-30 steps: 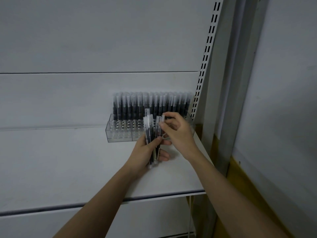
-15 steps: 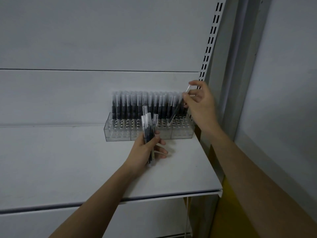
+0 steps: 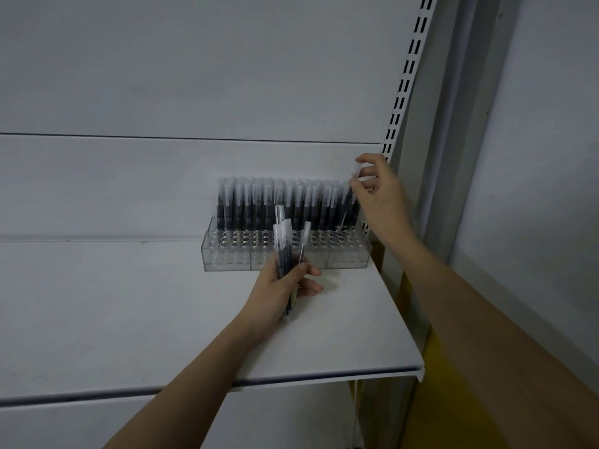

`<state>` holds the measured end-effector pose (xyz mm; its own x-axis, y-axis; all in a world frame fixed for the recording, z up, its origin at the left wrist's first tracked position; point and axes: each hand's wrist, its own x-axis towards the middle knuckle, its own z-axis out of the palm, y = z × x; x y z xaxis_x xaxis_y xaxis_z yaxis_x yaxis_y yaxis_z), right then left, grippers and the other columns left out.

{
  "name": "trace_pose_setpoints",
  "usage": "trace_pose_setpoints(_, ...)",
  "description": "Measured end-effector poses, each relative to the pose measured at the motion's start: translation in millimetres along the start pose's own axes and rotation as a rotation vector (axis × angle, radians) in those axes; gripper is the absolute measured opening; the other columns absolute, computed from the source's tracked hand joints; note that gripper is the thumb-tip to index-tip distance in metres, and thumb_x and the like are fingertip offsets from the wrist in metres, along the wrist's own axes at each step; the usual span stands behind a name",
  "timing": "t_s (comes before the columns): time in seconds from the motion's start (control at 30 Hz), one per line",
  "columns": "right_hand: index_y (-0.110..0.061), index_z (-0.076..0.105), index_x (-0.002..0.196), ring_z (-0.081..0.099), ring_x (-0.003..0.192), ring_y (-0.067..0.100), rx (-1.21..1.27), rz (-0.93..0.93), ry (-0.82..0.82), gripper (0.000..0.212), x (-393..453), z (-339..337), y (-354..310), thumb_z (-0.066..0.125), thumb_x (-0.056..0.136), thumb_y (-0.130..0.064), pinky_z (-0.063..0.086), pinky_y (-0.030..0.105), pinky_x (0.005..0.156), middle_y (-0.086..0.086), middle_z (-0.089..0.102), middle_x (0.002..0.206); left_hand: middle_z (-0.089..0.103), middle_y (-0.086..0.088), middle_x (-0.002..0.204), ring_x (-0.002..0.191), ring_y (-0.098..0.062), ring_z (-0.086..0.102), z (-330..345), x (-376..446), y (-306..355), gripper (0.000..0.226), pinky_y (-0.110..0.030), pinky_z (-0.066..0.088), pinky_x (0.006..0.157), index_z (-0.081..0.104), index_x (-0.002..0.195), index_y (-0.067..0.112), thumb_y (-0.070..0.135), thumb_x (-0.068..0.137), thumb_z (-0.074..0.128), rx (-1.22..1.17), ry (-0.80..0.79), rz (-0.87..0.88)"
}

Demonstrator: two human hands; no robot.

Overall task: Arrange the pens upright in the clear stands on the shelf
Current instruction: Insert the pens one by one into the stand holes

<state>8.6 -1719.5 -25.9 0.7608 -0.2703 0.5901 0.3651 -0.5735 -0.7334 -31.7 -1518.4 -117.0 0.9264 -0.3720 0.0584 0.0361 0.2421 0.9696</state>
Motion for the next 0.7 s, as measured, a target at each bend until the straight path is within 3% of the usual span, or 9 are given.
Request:
trace_pose_setpoints(0.27,-0.022,0.057,0.123,0.062,0.086,0.006,-0.070,0.002,0.007,0.027,3.1,6.9,3.2,0.061,0.097,-0.014,0.051,0.013,0.070,-0.004,0.062,0.102,0.072,-0.012,0.090,0.069,-0.025,0.068,1.8,-3.5,3.4,0.013,-0.032,0.059,0.069,0.055,0.112,0.000,0.005,0.102,0.048,-0.009,-0.029,-0.027)
trace_pose_setpoints(0.37,-0.016,0.060,0.119,0.062,0.091,0.009,-0.177,-0.033,-0.059,0.024,-1.8,10.8,11.2,0.063,0.096,-0.014,0.048,0.007,0.078,0.002,0.064,0.108,0.073,-0.014,0.094,0.069,-0.026,0.069,2.0,-5.4,4.2,0.018,-0.033,0.059,0.068,0.053,0.116,-0.004,0.006,0.102,0.048,-0.006,-0.025,-0.037)
trace_pose_setpoints(0.5,-0.012,0.067,0.108,0.065,0.096,0.019,-0.181,-0.005,-0.073,0.014,-8.8,16.5,23.9,0.066,0.094,-0.015,0.056,0.030,0.090,0.003,0.052,0.120,0.073,-0.018,0.105,0.071,-0.030,0.070,1.8,-6.8,5.2,0.023,-0.037,0.061,0.071,0.049,0.120,-0.005,0.010,0.102,0.048,-0.010,-0.036,-0.045)
trace_pose_setpoints(0.63,-0.021,0.063,0.122,0.060,0.094,0.016,-0.164,0.006,0.045,0.028,-23.0,21.2,20.9,0.065,0.094,-0.020,0.055,0.029,0.087,-0.002,0.046,0.123,0.072,-0.018,0.109,0.071,-0.036,0.070,0.3,-7.4,5.2,0.027,-0.041,0.061,0.069,0.043,0.123,-0.003,0.013,0.103,0.049,-0.045,-0.040,-0.063)
trace_pose_setpoints(0.7,-0.021,0.060,0.121,0.058,0.088,0.009,-0.051,0.030,0.113,0.025,-40.7,26.2,14.2,0.062,0.096,-0.018,0.054,0.027,0.082,-0.003,0.051,0.118,0.072,-0.020,0.109,0.069,-0.036,0.070,0.6,-7.4,5.2,0.027,-0.041,0.061,0.068,0.042,0.123,-0.004,0.012,0.103,0.049,-0.055,-0.030,-0.067)
